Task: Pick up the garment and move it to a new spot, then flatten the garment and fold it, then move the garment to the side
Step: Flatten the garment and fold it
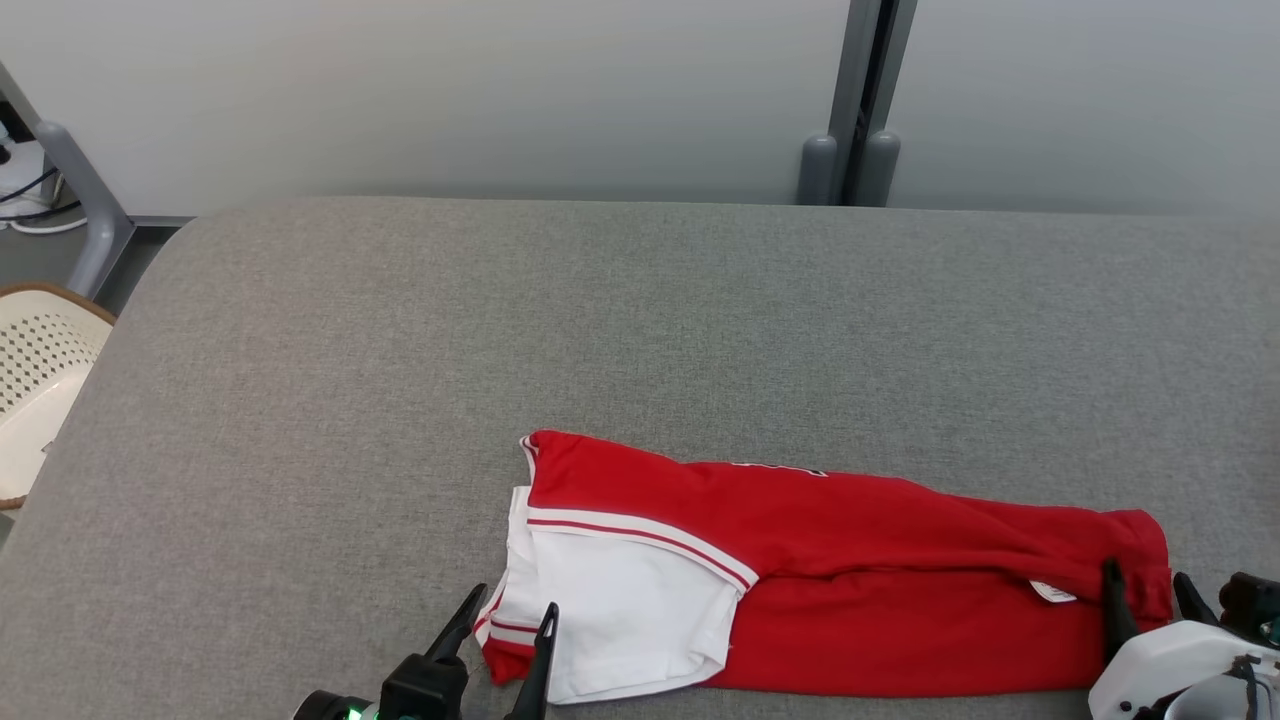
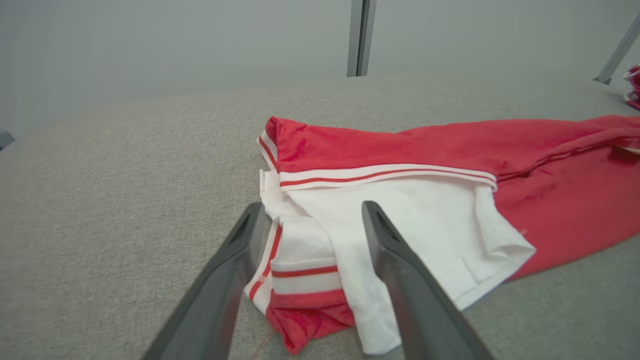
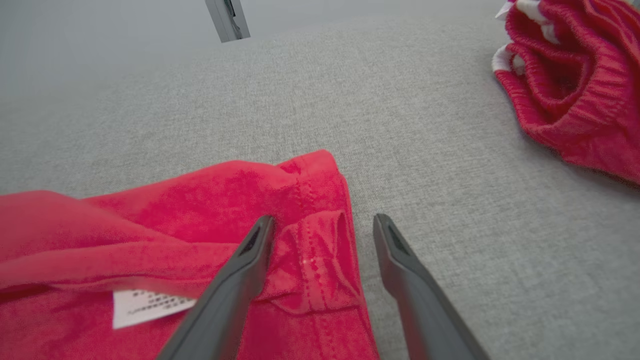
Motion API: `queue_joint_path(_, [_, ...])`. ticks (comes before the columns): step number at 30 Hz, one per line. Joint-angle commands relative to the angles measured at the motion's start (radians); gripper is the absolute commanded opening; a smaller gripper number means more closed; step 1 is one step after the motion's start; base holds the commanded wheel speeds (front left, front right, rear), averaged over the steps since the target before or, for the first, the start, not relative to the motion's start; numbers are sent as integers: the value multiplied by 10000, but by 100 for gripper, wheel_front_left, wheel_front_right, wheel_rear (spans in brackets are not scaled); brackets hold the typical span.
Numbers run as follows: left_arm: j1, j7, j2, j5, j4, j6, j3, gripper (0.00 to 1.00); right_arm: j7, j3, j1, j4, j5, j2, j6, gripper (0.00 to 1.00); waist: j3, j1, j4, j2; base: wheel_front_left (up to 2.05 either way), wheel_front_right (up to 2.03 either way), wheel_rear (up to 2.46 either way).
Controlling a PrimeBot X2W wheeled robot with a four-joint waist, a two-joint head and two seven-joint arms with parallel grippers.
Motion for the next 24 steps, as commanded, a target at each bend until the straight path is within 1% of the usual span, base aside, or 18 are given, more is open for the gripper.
queue_joint_path(1, [56, -40, -18, 121, -12, -96, 107, 100, -40, 41, -171, 215, -4, -53, 0, 100, 60, 0, 85, -1, 0, 0, 0])
queue_joint_path(6, [155, -40, -227, 429, 26, -332, 429, 100, 32, 435, -361, 1468, 316, 34, 0, 100, 101, 0, 195, -1, 0, 0, 0])
queue_joint_path(7, [168, -40, -253, 462, 25, -375, 496, 100, 52, 524, -394, 1682, 384, 51, 0, 91, 103, 0, 204, -1, 0, 0, 0])
queue_joint_path(8, [179, -40, -266, 514, 30, -410, 559, 100, 68, 637, -426, 1833, 448, 69, 0, 56, 106, 0, 210, -1, 0, 0, 0])
queue_joint_path(9, [186, -40, -288, 544, 30, -436, 621, 100, 72, 730, -459, 1971, 529, 63, 1, 18, 108, 0, 210, -1, 0, 0, 0])
queue_joint_path(10, [199, -40, -314, 605, 20, -483, 684, 100, 75, 810, -490, 2069, 594, 47, 1, 0, 111, 0, 204, -1, 0, 0, 0])
queue_joint_path(14, [212, -40, -434, 732, 53, -618, 862, 100, 50, 898, -673, 2065, 805, -279, -13, 0, 143, 0, 144, -1, 0, 0, 0])
queue_joint_path(17, [208, -40, -517, 818, 84, -715, 961, 100, -2, 603, -759, 1457, 839, -538, -28, 0, 147, 0, 77, -1, 0, 0, 0])
queue_joint_path(19, [203, -40, -550, 878, 112, -773, 1007, 100, -15, 288, -656, 968, 658, -620, -22, 0, 119, 0, 42, -1, 0, 0, 0])
queue_joint_path(21, [210, -40, -574, 949, 165, -802, 1063, 100, -16, -42, -535, 488, 446, -523, -2, 0, 66, 0, 2, -1, 0, 0, 0])
queue_joint_path(24, [256, -40, -605, 1017, 249, -850, 1127, 100, -18, -186, -359, -196, 163, -232, 0, 0, -26, 0, -73, -1, 0, 0, 0])
